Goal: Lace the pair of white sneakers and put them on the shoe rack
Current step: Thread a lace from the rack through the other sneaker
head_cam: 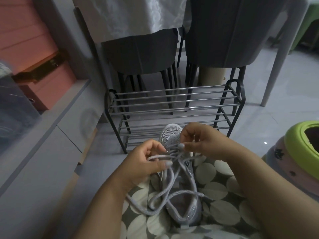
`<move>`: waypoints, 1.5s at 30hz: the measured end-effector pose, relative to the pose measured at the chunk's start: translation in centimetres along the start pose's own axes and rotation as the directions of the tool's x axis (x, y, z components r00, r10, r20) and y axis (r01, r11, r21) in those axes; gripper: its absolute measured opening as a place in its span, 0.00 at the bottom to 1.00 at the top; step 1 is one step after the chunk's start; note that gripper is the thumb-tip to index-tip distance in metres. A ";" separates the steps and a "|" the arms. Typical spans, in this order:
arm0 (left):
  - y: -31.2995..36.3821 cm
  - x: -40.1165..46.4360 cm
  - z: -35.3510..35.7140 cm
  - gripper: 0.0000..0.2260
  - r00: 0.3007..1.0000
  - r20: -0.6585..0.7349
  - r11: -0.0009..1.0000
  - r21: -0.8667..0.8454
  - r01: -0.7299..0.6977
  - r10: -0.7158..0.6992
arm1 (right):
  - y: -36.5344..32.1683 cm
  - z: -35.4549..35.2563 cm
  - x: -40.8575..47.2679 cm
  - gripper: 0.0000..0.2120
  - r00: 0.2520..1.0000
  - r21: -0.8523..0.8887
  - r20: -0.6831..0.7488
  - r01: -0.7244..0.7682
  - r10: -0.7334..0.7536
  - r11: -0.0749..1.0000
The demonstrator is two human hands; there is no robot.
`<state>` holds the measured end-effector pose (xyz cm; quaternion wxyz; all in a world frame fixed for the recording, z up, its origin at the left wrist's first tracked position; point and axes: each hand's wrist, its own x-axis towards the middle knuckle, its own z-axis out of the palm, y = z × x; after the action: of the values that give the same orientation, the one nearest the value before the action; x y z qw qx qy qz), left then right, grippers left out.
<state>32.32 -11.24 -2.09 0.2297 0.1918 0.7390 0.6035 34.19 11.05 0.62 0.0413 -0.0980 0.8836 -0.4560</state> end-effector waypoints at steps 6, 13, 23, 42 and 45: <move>0.1 -0.1 0.0 0.18 1.000 -0.011 0.999 0.047 0.008 -0.007 | -1.9 1.4 -0.5 0.07 0.980 -0.310 0.071 0.196 -0.184 0.930; -0.5 -0.2 0.0 0.19 0.998 -0.052 0.999 -0.028 -0.024 0.023 | -2.6 3.4 -0.3 0.06 0.972 -0.471 0.155 0.230 -0.177 0.852; -0.6 -0.2 -0.1 0.16 0.997 -0.079 1.000 -0.023 0.010 -0.012 | -1.6 -1.6 -1.5 0.04 0.944 0.151 0.285 0.130 -0.169 0.980; -0.1 -0.4 -0.3 0.16 0.994 -0.105 0.999 0.033 0.001 0.003 | -3.2 0.6 -1.5 0.05 0.880 -0.089 0.409 0.301 -0.240 0.950; 0.0 -0.2 0.0 0.14 0.996 -0.075 0.997 0.075 -0.035 0.041 | -2.7 0.3 -1.3 0.06 0.922 -0.009 0.321 0.230 -0.215 0.973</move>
<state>32.47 -11.39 -2.05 0.1825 0.1908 0.7653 0.5871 35.84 9.57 2.67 0.1288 -0.2707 0.8588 -0.4154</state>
